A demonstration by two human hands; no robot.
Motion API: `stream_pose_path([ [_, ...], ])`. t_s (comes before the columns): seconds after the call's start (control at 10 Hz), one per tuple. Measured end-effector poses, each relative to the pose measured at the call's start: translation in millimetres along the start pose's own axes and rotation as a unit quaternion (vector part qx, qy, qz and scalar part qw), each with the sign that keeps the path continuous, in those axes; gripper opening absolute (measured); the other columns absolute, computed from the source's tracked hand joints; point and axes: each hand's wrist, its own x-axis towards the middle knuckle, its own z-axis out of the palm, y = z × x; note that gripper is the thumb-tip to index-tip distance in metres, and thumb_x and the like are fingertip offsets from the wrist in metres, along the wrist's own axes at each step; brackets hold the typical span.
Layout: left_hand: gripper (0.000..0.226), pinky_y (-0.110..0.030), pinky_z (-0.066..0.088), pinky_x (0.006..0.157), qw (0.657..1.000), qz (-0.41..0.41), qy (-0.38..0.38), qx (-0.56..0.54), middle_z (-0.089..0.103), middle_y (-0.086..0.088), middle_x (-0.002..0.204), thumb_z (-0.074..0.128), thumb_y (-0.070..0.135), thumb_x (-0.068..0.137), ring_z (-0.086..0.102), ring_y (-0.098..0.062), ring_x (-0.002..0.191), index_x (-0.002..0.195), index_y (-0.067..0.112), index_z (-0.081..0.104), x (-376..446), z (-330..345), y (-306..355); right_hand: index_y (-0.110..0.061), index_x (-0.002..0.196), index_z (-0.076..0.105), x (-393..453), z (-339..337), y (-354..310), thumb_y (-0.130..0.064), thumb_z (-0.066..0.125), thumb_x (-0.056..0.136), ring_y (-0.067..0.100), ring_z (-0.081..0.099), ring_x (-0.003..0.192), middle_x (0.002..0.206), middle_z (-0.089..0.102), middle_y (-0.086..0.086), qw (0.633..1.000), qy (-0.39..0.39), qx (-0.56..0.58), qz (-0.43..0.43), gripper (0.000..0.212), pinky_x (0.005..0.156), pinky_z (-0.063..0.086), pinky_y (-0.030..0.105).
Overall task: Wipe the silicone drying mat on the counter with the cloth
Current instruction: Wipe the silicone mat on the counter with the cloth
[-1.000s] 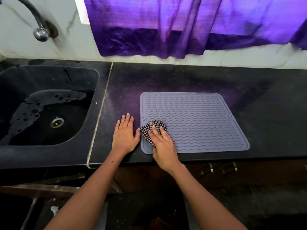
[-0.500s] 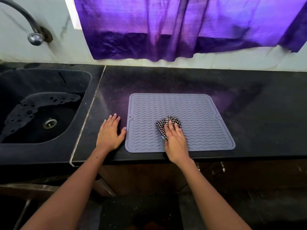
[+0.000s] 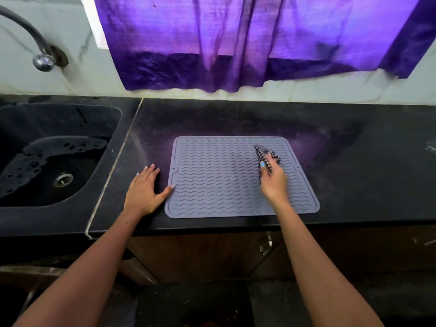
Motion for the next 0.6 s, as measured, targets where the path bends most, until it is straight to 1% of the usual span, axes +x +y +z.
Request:
stream_pose_path([
  [0.1,0.102,-0.039,0.014,0.118,1.000,0.003,0.011,-0.004,0.030,-0.008,0.153,0.024,0.080,0.071,0.024,-0.022,0.142,0.141,0.009,0.039,0,1,-1,-0.011,0.144,0.032,-7,9,28,-0.011,0.043,0.096,0.021,0.020,0.144,0.154,0.026,0.005,0.969,-0.074,-0.219,-0.086,0.049,0.118,0.015,0.035],
  [0.2,0.100,-0.039,0.014,0.118,1.000,0.005,0.017,-0.005,0.031,-0.008,0.152,0.025,0.079,0.071,0.024,-0.022,0.143,0.141,0.009,0.040,1,2,-1,-0.013,0.147,0.024,-11,22,47,-0.016,0.042,0.096,0.019,0.008,0.147,0.157,0.015,0.004,0.928,-0.065,-0.343,-0.126,0.054,0.121,0.005,0.033],
  [0.3,0.098,-0.039,0.014,0.118,1.000,0.004,0.024,-0.004,0.031,-0.007,0.152,0.027,0.078,0.072,0.023,-0.021,0.143,0.140,0.010,0.041,1,3,-1,-0.013,0.147,0.025,-9,26,50,-0.014,0.044,0.095,0.018,0.008,0.147,0.157,0.016,0.003,0.922,-0.051,-0.355,-0.146,0.056,0.120,0.004,0.032],
  [0.4,0.097,-0.039,0.015,0.118,1.000,0.002,0.025,-0.007,0.032,-0.007,0.152,0.028,0.078,0.072,0.024,-0.020,0.143,0.140,0.010,0.042,1,4,-1,-0.017,0.144,0.034,2,16,43,-0.006,0.045,0.094,0.013,0.019,0.143,0.152,0.024,-0.009,0.952,-0.095,-0.271,-0.109,0.053,0.116,0.015,0.039],
  [0.5,0.097,-0.040,0.016,0.118,1.000,0.003,0.028,-0.010,0.033,-0.008,0.151,0.029,0.078,0.072,0.025,-0.021,0.142,0.139,0.009,0.043,1,3,-1,-0.011,0.134,0.050,29,-13,42,-0.007,0.044,0.096,0.017,0.051,0.114,0.126,0.056,-0.005,0.982,-0.136,0.113,0.069,0.038,0.086,0.052,0.030],
  [0.6,0.097,-0.041,0.016,0.118,1.000,0.005,0.025,-0.013,0.033,-0.008,0.151,0.030,0.078,0.072,0.025,-0.021,0.142,0.139,0.009,0.043,0,2,-1,-0.006,0.130,0.052,47,-46,40,-0.014,0.043,0.098,0.023,0.059,0.109,0.122,0.062,0.009,0.962,0.009,0.234,0.139,0.035,0.089,0.053,0.034],
])
